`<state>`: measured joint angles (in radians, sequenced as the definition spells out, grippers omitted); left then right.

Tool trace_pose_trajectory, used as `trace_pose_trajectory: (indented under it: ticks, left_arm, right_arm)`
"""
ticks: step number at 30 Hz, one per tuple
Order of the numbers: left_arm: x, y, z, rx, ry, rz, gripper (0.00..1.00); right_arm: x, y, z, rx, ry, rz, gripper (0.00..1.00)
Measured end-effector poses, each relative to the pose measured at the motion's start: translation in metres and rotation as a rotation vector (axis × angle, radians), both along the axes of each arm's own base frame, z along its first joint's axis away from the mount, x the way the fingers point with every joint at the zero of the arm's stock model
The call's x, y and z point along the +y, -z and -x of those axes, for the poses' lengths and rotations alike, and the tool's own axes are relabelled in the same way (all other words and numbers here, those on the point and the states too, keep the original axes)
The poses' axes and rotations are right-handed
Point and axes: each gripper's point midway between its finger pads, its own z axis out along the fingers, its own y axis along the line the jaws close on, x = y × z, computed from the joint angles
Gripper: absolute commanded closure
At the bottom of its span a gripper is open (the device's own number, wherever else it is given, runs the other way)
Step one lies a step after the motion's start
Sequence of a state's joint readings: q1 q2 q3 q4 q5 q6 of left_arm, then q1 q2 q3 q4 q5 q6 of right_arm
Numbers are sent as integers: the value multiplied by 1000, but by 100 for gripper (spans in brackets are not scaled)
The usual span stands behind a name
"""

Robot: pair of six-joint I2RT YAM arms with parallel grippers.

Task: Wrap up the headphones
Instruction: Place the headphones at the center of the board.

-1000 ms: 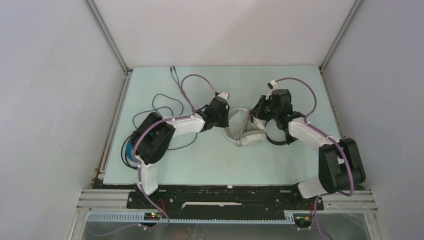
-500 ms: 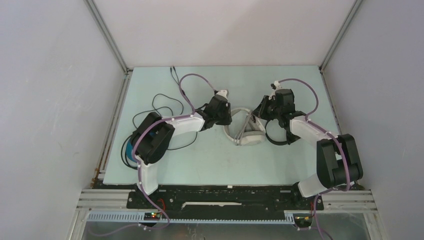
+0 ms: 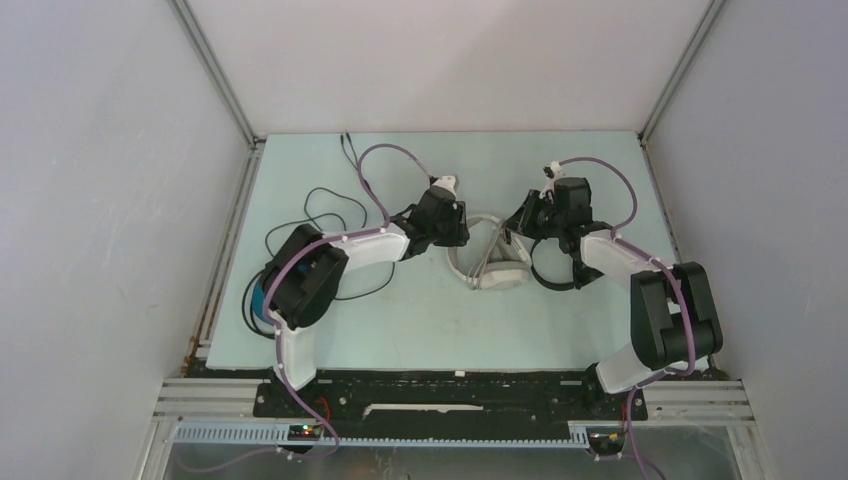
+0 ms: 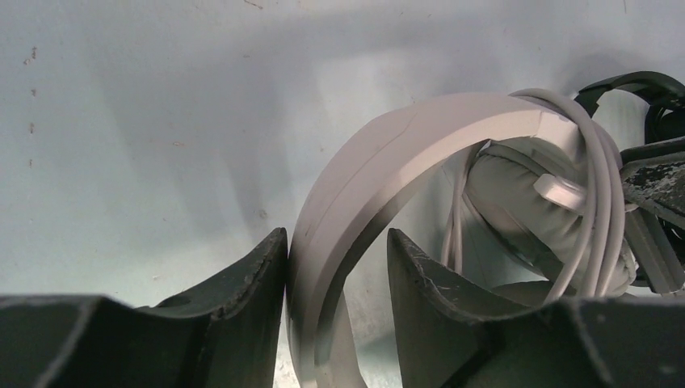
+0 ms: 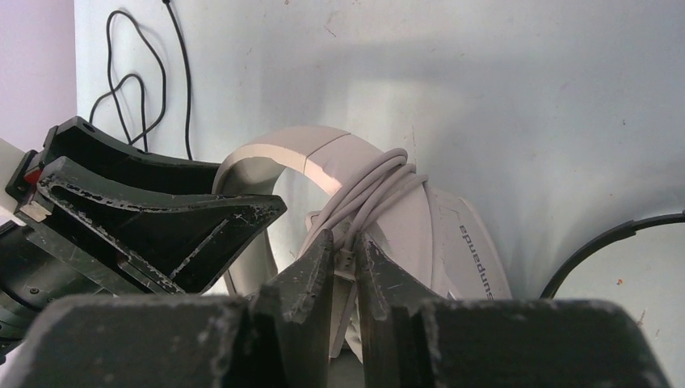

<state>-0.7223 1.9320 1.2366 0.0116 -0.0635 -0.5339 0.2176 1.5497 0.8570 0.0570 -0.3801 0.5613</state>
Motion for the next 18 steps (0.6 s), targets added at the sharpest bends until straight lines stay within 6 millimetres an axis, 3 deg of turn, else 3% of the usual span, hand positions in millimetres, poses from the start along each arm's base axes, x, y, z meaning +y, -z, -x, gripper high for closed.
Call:
trace_pose_trajectory:
  ticks: [8, 18]
  left_arm:
    - [-2, -4, 0, -5, 7, 9, 44]
    - [-5, -24, -2, -42, 12, 44, 40]
  right_arm:
    - [2, -1, 0, 1, -6, -14, 78]
    - [3, -1, 2, 8, -5, -21, 75]
